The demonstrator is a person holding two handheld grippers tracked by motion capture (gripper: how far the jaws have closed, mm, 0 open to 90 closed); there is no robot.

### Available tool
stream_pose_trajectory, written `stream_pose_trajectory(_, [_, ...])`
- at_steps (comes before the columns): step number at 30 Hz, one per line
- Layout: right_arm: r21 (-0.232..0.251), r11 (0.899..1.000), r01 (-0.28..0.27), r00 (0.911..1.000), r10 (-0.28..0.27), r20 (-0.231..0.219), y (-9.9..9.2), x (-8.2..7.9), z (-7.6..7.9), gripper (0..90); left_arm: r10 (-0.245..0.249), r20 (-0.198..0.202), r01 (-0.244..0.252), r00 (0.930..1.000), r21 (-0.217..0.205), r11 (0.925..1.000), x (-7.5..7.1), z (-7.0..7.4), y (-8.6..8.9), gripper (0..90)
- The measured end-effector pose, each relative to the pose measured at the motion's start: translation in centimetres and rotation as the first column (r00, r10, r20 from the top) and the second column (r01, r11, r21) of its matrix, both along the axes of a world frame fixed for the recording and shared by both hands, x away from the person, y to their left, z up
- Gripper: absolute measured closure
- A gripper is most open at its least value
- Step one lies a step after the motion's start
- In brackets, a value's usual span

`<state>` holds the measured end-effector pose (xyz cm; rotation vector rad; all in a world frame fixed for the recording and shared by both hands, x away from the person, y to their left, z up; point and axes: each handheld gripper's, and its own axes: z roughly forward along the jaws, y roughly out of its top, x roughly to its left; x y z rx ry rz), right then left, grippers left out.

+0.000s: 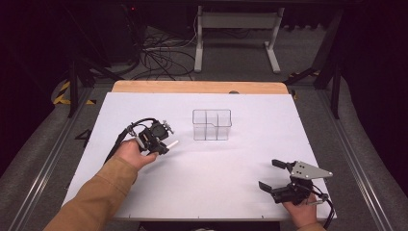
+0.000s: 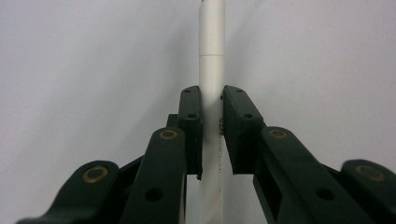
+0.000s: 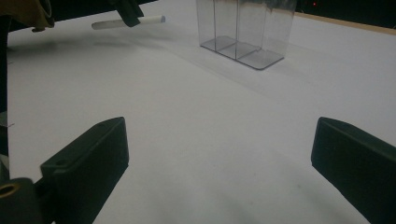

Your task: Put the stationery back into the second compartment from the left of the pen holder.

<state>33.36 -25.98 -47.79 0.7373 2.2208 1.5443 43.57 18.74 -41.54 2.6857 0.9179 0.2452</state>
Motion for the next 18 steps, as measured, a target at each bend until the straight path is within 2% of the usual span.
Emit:
stream_pose_trajectory(7, [-0.005,1.0,0.001,1.0,-0.001,-0.001,0.0,-0.1,0.0,4.7,0.0,0.011,0.0,0.9999,-0.024,0.9997,-0.1,0.5,0.1,78.5])
stream_pose_trajectory(12, [-0.005,1.0,0.001,1.0,-0.001,0.002,0.0,-0.1,0.0,4.7,-0.001,0.032,0.002,0.9995,-0.046,0.9989,-0.4,1.0,0.1,78.5])
stream_pose_trajectory(18, [-0.005,1.0,0.001,1.0,-0.001,0.002,0.0,-0.1,0.0,4.7,0.001,0.069,0.007,0.9976,-0.108,0.9942,-0.8,2.0,0.5,78.5])
